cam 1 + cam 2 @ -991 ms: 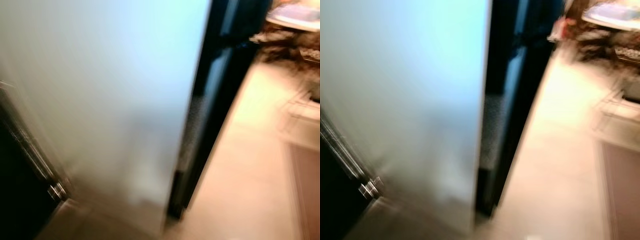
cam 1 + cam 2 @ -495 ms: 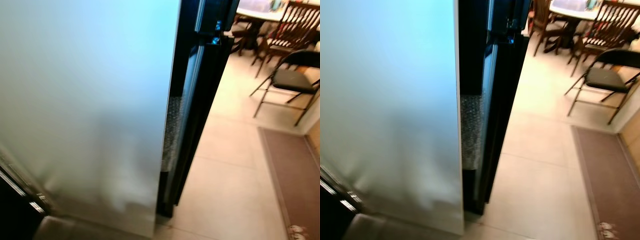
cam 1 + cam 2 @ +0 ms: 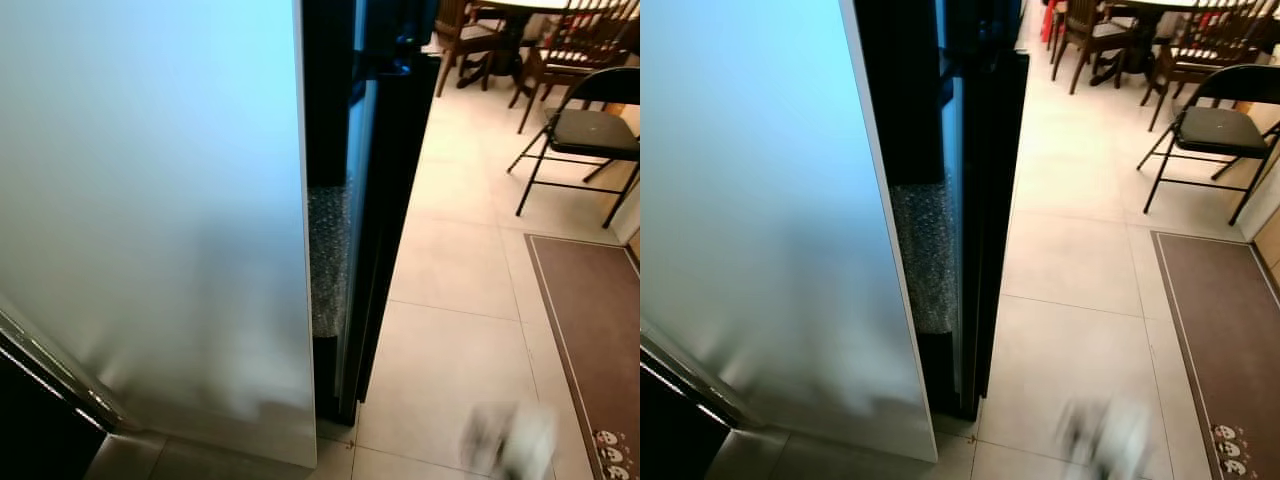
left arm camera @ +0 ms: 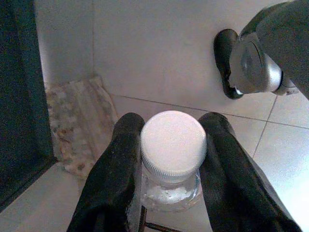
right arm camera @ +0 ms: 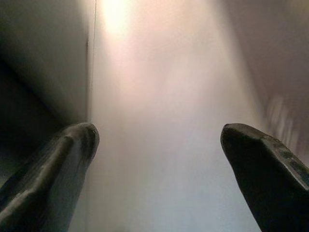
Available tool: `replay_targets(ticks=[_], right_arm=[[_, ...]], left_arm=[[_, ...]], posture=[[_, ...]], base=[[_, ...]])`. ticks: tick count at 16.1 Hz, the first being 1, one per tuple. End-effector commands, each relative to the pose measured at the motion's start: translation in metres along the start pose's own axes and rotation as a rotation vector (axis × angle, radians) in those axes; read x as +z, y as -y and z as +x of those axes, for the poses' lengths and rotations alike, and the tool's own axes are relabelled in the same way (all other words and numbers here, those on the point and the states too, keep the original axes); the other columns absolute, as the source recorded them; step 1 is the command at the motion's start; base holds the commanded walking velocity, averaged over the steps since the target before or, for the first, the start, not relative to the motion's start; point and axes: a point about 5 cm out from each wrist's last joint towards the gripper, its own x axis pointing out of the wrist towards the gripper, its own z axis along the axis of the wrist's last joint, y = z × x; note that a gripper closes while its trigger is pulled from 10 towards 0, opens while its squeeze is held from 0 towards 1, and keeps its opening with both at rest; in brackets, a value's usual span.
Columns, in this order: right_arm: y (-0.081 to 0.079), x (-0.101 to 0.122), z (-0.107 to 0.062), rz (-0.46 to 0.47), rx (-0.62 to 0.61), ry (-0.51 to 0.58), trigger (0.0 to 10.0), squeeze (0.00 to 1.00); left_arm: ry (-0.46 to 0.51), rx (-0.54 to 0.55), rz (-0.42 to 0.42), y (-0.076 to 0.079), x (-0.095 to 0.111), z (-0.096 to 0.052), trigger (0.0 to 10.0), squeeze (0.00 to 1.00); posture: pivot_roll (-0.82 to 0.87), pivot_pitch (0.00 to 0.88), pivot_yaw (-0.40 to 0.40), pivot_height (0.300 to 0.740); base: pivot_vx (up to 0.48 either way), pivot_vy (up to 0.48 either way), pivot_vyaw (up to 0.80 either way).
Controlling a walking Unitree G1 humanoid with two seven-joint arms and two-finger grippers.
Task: Restocking fridge
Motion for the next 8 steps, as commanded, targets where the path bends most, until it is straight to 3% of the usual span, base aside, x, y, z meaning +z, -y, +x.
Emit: replay_targets(ticks=[1,3,6,8], right_arm=[[-0.004,0.002,-0.001,0.022,0.003,0.036,10.0,0.0],[-0.006,0.021,0.0,0.032,0.025,0.164,10.0,0.0],[-0.005,0.034,-0.003,-0.015,0.057,0.249,10.0,0.0],[-0.015,0.05,-0.008,-0.044,0.148,0.325,10.0,0.0]], left_arm=[[-0.023,-0.006,0.012,0.004,-0.008,-0.001,10.0,0.0],[-0.028,-0.012,0.002,0.008,-0.009,-0.001,10.0,0.0],[-0.027,-0.016,-0.006,0.01,-0.01,-0.001,10.0,0.0],[-0.025,-0.016,-0.009,0.012,-0.01,-0.001,10.0,0.0]], posture=[[0.02,0.0,-0.014,0.74],[0.02,0.0,-0.039,0.74],[0.02,0.0,-0.053,0.74],[0.01,0.0,-0.054,0.74]], base=[[0.0,0.0,0.0],[0.0,0.0,0.0],[0.0,0.0,0.0],[0.0,0.0,0.0]])
